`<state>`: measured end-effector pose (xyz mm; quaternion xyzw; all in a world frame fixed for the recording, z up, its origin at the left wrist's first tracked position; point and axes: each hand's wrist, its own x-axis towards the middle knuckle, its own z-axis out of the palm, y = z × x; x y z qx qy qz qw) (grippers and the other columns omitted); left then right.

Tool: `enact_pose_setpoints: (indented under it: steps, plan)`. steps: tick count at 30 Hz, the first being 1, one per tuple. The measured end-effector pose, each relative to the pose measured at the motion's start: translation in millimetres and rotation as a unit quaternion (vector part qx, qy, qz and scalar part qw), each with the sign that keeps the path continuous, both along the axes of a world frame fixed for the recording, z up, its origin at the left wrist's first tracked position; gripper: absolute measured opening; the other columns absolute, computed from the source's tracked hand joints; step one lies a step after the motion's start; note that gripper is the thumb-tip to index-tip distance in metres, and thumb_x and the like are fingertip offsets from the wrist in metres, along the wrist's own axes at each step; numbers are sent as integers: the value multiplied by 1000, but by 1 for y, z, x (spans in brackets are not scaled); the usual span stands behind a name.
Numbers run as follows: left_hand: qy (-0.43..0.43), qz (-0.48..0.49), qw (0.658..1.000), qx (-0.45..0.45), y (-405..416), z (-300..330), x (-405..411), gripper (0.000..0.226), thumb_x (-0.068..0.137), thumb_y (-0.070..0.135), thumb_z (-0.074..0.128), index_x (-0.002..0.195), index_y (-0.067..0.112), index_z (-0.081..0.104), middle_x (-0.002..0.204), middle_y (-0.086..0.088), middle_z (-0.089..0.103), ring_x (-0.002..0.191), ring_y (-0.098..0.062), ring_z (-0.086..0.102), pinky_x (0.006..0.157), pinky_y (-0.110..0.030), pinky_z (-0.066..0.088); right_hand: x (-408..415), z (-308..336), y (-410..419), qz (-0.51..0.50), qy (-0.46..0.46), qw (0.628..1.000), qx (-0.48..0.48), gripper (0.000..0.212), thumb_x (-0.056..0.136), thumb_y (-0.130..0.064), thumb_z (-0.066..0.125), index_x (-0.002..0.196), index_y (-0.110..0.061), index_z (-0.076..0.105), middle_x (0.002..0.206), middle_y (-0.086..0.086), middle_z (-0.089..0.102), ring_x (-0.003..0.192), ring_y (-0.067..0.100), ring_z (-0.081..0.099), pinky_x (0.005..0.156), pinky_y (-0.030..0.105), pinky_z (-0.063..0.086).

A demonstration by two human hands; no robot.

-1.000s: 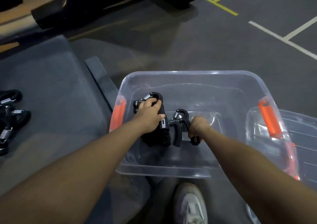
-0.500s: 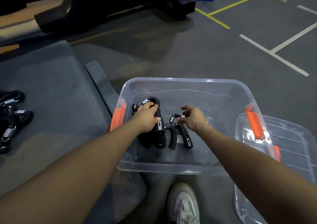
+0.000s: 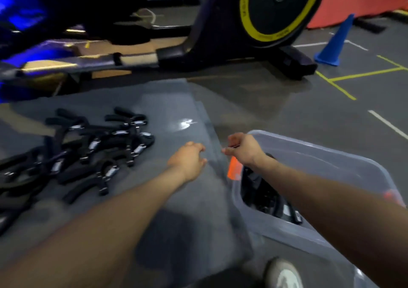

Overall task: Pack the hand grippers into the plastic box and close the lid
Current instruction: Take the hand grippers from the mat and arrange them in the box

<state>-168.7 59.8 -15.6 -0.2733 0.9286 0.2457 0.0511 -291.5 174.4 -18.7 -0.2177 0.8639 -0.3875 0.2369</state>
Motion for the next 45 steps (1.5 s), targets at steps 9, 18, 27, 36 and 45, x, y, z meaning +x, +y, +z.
enact_pose_setpoints:
  steps: [9,18,27,36,45]
  plan:
    - [-42,158,986,-34,-120,-16,135,35,89,22,55,123,15,52,126,-11,48,120,-29,50,103,-42,42,115,-26,-158,142,-43,989,12,48,78,-10,75,121,-1,56,92,5,52,87,16,50,79,24,40]
    - [-81,247,966,-7,-166,-48,182,53,87,38,60,126,5,45,132,-17,44,124,-35,44,104,-41,39,160,-62,-207,162,-72,984,30,47,77,-13,76,119,-3,58,92,3,54,88,15,52,95,30,45]
    - [-112,243,962,-60,-152,-64,165,50,80,40,65,118,11,51,130,-10,46,124,-31,41,99,-42,39,156,-58,-200,155,-73,985,25,43,77,-14,75,116,-2,60,90,3,57,86,14,54,84,24,43]
    - [81,194,961,180,-117,8,119,17,80,30,62,78,13,61,74,-4,59,73,-21,56,63,-27,42,114,-10,-138,127,-99,987,-20,49,81,-2,70,126,4,52,98,14,56,88,15,49,54,3,39]
    - [179,115,804,555,-21,59,40,14,93,10,44,91,8,58,70,-2,62,58,-10,60,82,-29,47,45,26,-29,112,-82,990,-36,37,81,4,66,117,0,58,84,5,52,64,11,48,63,16,44]
